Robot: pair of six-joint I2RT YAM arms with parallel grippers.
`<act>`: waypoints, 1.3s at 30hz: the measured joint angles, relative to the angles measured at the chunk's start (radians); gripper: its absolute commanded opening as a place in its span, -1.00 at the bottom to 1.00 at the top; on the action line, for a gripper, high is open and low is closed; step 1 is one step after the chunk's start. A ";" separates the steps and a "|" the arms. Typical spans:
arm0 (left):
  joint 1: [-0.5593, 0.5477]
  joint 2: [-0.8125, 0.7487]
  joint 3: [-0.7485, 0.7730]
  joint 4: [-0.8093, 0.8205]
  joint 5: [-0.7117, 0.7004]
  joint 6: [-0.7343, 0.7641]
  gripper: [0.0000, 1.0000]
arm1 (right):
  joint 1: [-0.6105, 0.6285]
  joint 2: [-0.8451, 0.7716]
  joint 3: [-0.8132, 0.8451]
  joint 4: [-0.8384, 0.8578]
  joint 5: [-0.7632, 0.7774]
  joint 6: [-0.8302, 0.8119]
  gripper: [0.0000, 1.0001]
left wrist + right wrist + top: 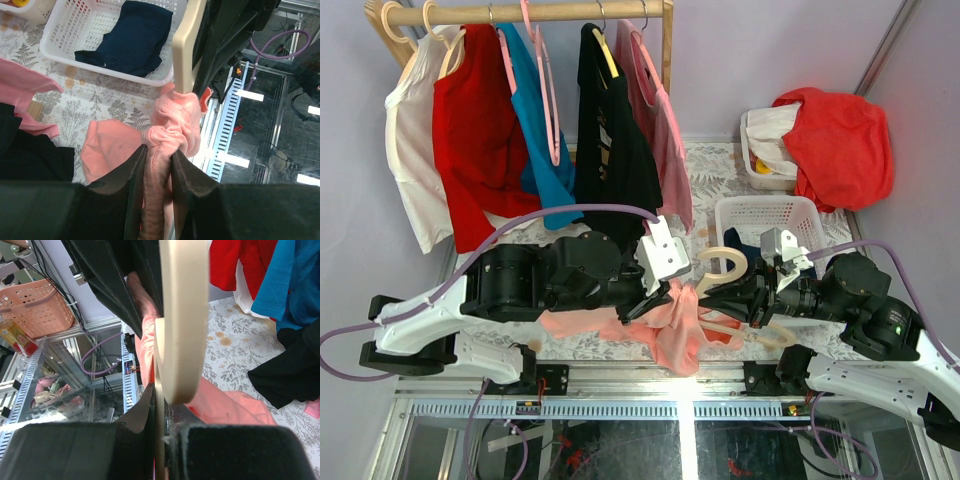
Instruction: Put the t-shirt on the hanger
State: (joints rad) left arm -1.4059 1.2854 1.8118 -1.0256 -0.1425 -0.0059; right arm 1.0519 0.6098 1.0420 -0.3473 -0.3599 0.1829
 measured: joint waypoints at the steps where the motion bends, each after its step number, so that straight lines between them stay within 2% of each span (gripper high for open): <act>1: 0.000 0.001 0.002 0.000 0.008 0.000 -0.67 | 0.000 0.000 0.000 0.000 0.000 -0.002 -1.00; 4: 0.002 0.008 0.011 -0.004 0.031 0.005 -0.78 | -0.001 -0.001 0.000 0.001 -0.001 -0.007 -1.00; 7: 0.005 0.013 0.020 -0.007 0.039 0.005 -1.00 | -0.001 -0.002 0.000 0.002 -0.005 -0.009 -1.00; 12: 0.006 0.015 0.023 -0.006 0.044 0.004 -1.00 | -0.001 -0.002 0.000 0.002 -0.007 -0.011 -1.00; 14: 0.006 0.013 0.021 -0.006 0.044 0.004 -1.00 | -0.001 0.000 0.000 0.003 -0.006 -0.011 -0.88; 18: 0.006 0.005 0.018 -0.005 0.042 0.003 -1.00 | -0.001 0.006 0.000 0.013 -0.002 -0.011 -0.82; 27: 0.010 -0.019 -0.021 0.019 0.039 0.003 -1.00 | -0.001 0.017 0.000 0.016 0.002 -0.011 -0.93; 31: 0.013 -0.021 -0.024 0.019 0.043 0.003 -0.76 | -0.001 0.020 0.000 0.017 0.001 -0.010 -1.00; 34: 0.013 -0.022 -0.025 0.019 0.048 0.003 -0.68 | -0.001 0.020 0.000 0.017 -0.002 -0.010 -1.00; 36: 0.013 -0.023 -0.027 0.020 0.050 0.003 -0.74 | -0.001 0.019 -0.003 0.021 -0.005 -0.010 -1.00; 39: 0.013 -0.029 -0.041 0.021 0.056 0.004 -0.96 | -0.001 0.018 -0.014 0.026 -0.011 -0.011 -1.00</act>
State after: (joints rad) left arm -1.3930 1.2568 1.7706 -1.0050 -0.0860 -0.0021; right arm 1.0508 0.6281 1.0283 -0.3214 -0.3706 0.1722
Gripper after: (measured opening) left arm 0.120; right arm 0.102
